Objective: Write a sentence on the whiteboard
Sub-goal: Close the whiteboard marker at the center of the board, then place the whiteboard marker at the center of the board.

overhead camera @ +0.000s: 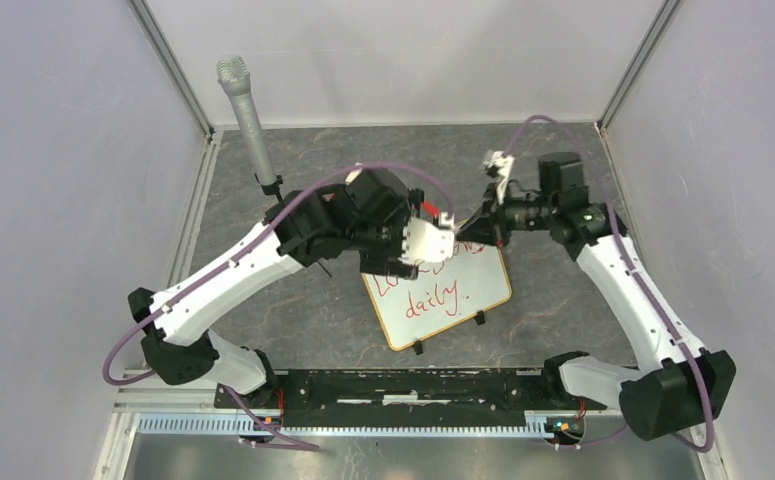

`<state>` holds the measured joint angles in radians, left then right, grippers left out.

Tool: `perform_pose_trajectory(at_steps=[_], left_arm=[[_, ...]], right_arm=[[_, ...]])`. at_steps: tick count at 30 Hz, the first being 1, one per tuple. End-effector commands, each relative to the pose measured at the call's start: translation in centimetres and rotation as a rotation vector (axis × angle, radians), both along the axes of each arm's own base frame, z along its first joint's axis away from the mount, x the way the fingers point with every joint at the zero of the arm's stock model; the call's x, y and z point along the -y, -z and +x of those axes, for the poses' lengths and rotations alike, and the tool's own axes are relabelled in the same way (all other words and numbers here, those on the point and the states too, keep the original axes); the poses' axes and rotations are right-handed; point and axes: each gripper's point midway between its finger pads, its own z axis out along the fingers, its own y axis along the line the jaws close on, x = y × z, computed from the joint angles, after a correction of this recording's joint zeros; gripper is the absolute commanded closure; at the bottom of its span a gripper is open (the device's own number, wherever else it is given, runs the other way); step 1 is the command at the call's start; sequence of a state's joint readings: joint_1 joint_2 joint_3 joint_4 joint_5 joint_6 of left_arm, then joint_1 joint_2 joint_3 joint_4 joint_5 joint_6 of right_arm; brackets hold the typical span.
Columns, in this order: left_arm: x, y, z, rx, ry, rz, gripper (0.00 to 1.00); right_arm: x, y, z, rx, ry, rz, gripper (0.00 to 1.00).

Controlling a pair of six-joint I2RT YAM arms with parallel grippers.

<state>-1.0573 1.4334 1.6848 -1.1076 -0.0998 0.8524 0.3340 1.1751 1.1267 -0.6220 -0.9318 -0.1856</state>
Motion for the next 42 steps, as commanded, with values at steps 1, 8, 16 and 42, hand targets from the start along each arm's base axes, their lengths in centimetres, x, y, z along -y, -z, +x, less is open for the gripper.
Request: perform_pose_trajectory(at_steps=[1, 8, 16, 42], left_arm=[[1.6, -2.5, 0.3, -0.181, -0.179, -0.22, 0.0], [1.9, -4.0, 2.1, -0.326, -0.286, -0.377, 0.0], [1.9, -4.0, 2.5, -0.326, -0.295, -0.381, 0.0], [0.0, -4.6, 3.0, -0.358, -0.378, -0.431, 0.0]], right_arm=[[5.7, -1.8, 4.9, 0.117, 0.192, -0.006, 1.0], [18.5, 4.8, 10.1, 0.072, 0.576, -0.205, 1.0], [26.2, 13.8, 11.5, -0.011, 0.784, -0.429, 0.99], [30.4, 24.0, 12.8, -0.118, 0.848, -0.652, 0.55]])
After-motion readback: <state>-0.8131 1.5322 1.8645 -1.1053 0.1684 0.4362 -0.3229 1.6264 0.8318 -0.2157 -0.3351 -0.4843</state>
